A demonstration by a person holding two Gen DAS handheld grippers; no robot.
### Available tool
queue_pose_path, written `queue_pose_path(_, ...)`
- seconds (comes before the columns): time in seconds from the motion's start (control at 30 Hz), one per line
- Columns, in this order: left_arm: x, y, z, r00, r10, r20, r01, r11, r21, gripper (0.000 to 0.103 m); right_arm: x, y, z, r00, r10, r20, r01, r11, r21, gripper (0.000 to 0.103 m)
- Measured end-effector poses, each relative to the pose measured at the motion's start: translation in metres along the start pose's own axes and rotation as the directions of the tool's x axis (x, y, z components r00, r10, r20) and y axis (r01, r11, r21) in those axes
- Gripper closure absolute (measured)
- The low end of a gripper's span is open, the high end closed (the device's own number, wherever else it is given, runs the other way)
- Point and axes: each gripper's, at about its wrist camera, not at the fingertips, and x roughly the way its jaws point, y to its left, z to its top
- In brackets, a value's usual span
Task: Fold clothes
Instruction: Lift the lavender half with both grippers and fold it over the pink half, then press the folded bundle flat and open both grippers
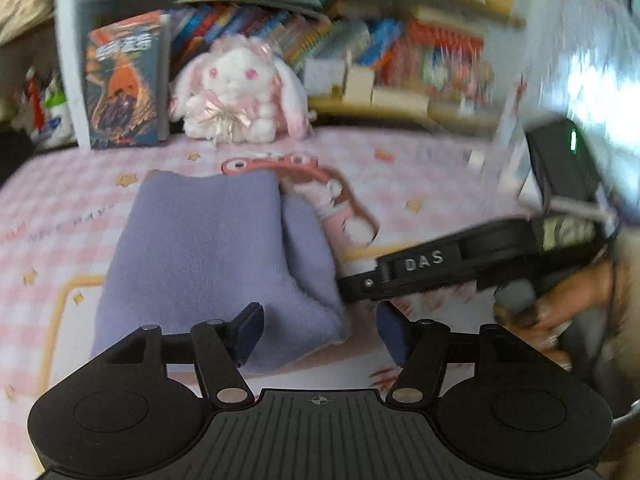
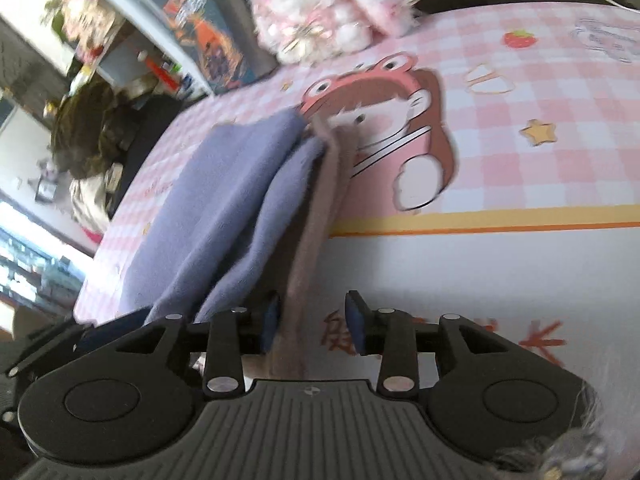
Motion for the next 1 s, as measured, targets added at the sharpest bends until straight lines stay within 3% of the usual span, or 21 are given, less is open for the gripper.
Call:
queue_pose_path(0.07,-0.016,0.011,0.003,0.997,-0.039,0.063,0.044,0.995,-0.086,0.040,-0.011,0.005,0.006,0.999,0.023,0.035,-0.023,1.000,-0.009,0.068)
queue_pose_path(0.2,-0.034,0.046,0.005,0.987,0.063,0.146,-0.025,0.968,-0.248,0.041,-0.031,0.023,0.020,0.991,0.101,0.091,-0.096,0.994,-0.058,0.062)
queue_pose_path(0.3,-0.027,0.059,0.004,0.979,0.169,0.116,-0.136,0.958,-0.251,0.045,-0.016,0.045,0.026,0.982,0.186,0.022,-0.183,0.979,-0.087,0.045)
queue_pose_path(0.37,-0.020,0.065,0.003,0.975,0.197,0.104,-0.165,0.952,-0.258,0.056,0.007,0.055,0.027,0.986,0.164,-0.042,-0.166,0.983,-0.072,0.042)
queue_pose_path(0.4,-0.017,0.066,0.002,0.975,0.196,0.103,-0.164,0.951,-0.261,0.058,0.019,0.059,0.027,0.987,0.142,-0.074,-0.146,0.987,-0.061,0.041)
queue_pose_path(0.47,-0.011,0.067,0.001,0.976,0.195,0.096,-0.164,0.951,-0.262,0.061,0.033,0.063,0.028,0.988,0.120,-0.098,-0.126,0.991,-0.054,0.053)
queue_pose_path(0.5,-0.008,0.066,-0.001,0.977,0.193,0.087,-0.165,0.952,-0.257,0.061,0.027,0.065,0.028,0.987,0.144,-0.067,-0.149,0.986,-0.076,0.084)
queue_pose_path(0.53,-0.005,0.066,-0.002,0.979,0.191,0.079,-0.166,0.954,-0.252,0.061,0.021,0.067,0.029,0.985,0.167,-0.037,-0.170,0.981,-0.098,0.091)
queue_pose_path(0.67,0.009,0.067,-0.015,0.988,0.157,0.000,-0.152,0.954,-0.256,0.061,-0.002,0.068,0.029,0.972,0.227,0.059,-0.215,0.962,-0.166,0.092)
queue_pose_path(0.87,0.020,0.058,-0.023,0.985,0.165,-0.043,-0.170,0.964,-0.205,0.060,0.031,0.026,0.017,0.997,0.076,-0.021,-0.076,0.997,-0.001,0.092)
queue_pose_path(1.0,0.020,0.059,-0.025,0.985,0.167,-0.044,-0.172,0.964,-0.202,0.059,0.033,0.023,0.017,0.997,0.063,-0.035,-0.063,0.998,-0.006,0.091)
